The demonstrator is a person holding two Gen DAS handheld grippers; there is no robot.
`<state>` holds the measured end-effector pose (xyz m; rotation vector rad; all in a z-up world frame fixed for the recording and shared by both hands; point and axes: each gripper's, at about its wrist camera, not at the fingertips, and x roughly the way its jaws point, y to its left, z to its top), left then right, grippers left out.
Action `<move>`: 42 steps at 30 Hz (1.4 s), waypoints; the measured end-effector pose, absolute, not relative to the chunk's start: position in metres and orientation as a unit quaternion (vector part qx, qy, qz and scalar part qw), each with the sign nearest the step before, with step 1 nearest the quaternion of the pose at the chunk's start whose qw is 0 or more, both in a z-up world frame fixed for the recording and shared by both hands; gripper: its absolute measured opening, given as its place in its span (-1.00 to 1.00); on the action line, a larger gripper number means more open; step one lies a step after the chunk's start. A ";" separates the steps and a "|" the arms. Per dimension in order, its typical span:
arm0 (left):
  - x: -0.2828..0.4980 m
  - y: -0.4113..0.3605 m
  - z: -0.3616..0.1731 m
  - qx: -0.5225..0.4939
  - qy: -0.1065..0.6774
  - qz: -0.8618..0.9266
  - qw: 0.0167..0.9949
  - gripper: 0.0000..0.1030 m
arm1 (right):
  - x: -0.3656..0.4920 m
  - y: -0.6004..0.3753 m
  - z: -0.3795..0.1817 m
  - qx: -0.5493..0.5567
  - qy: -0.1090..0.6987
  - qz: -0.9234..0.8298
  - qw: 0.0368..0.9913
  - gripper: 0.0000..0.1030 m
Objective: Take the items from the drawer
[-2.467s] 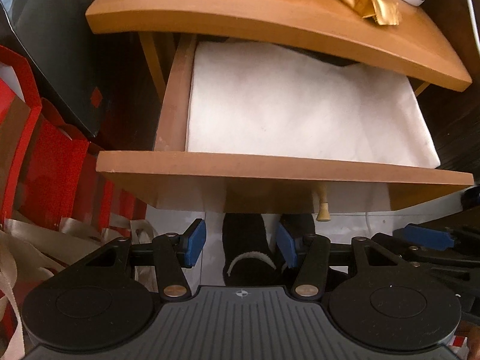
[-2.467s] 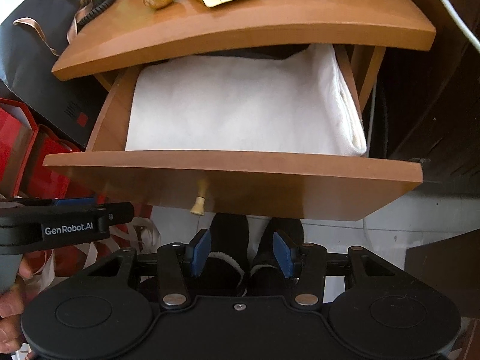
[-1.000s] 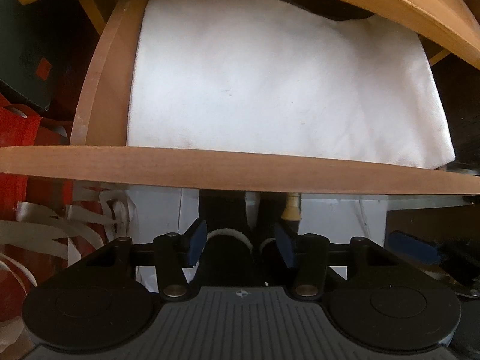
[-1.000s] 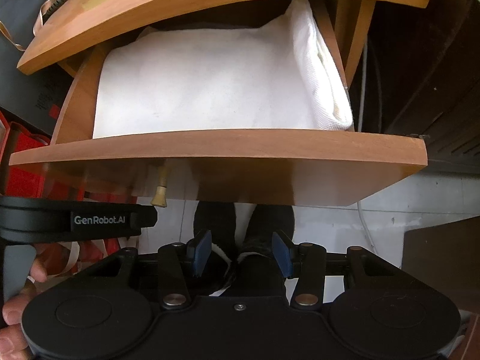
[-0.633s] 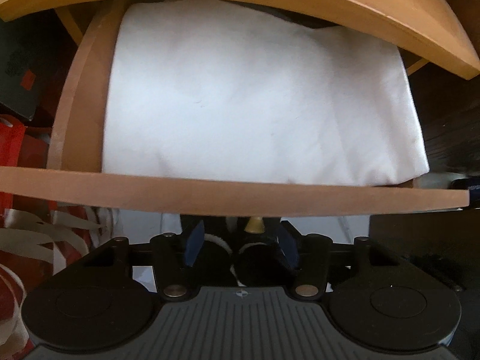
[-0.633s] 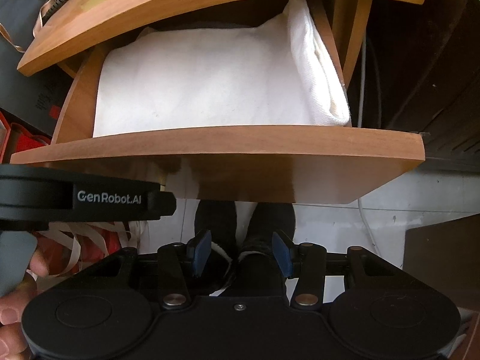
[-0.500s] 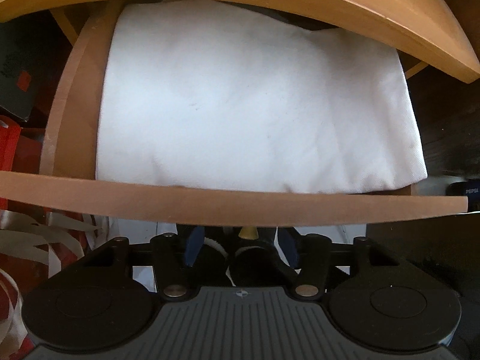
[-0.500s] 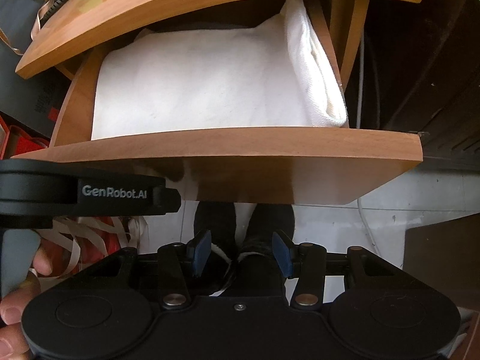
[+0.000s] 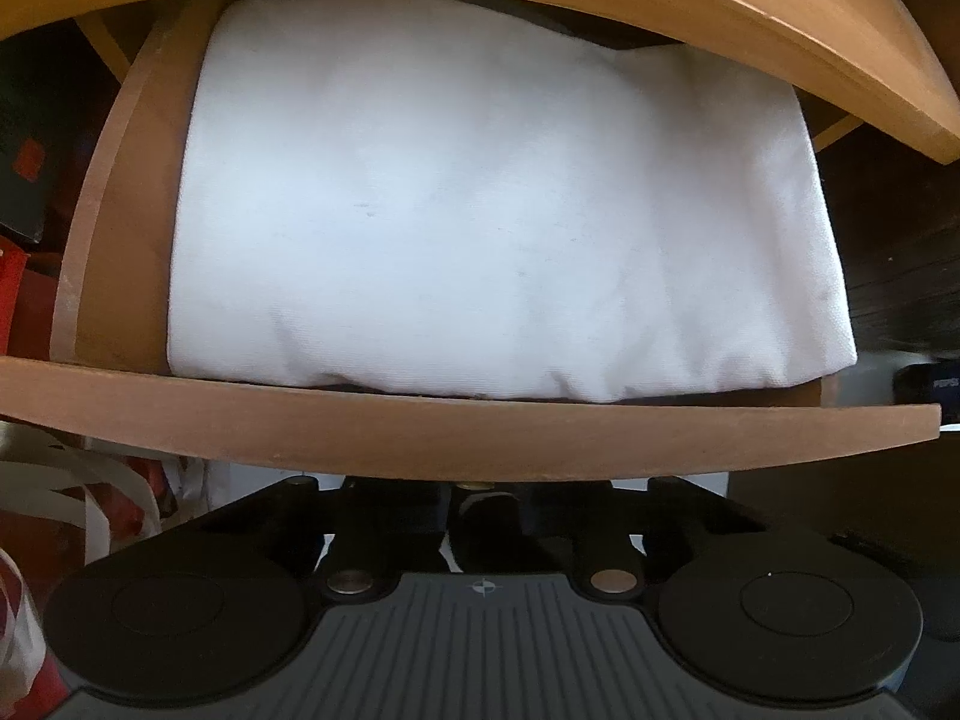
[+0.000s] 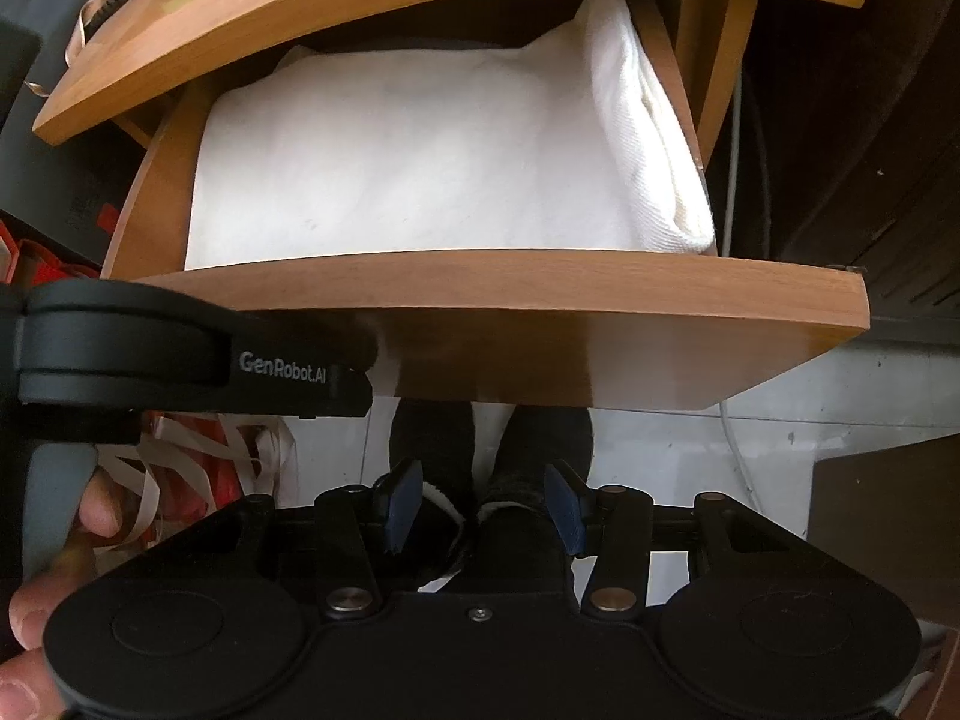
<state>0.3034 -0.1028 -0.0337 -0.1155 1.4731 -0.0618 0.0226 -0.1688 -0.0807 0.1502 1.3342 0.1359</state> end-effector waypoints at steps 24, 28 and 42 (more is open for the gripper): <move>0.302 -0.107 -0.036 -0.051 0.674 -0.018 0.737 -0.73 | 0.022 -0.150 -0.083 0.043 0.597 0.093 0.796 -0.23; 0.303 -0.108 -0.036 -0.050 0.677 -0.019 0.734 -0.73 | 0.023 -0.148 -0.078 0.036 0.579 0.093 0.809 -0.23; 0.310 -0.111 -0.037 -0.045 0.687 -0.020 0.725 -0.73 | 0.024 -0.150 -0.077 0.022 0.560 0.092 0.823 -0.28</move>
